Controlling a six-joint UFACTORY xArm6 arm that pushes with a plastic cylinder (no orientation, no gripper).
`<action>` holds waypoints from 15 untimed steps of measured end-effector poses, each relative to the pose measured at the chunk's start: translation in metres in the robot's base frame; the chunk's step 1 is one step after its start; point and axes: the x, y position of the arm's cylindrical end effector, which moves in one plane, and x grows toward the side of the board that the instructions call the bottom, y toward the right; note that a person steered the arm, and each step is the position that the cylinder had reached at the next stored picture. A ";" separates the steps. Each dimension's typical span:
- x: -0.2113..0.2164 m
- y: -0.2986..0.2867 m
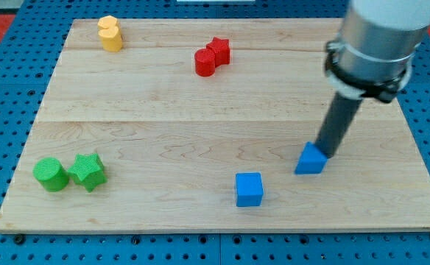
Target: Push the red blocks towards the top right side
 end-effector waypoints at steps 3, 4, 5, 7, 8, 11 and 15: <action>0.004 -0.093; -0.030 -0.067; -0.055 -0.055; -0.063 -0.119; -0.065 -0.139; -0.080 -0.157; -0.084 -0.201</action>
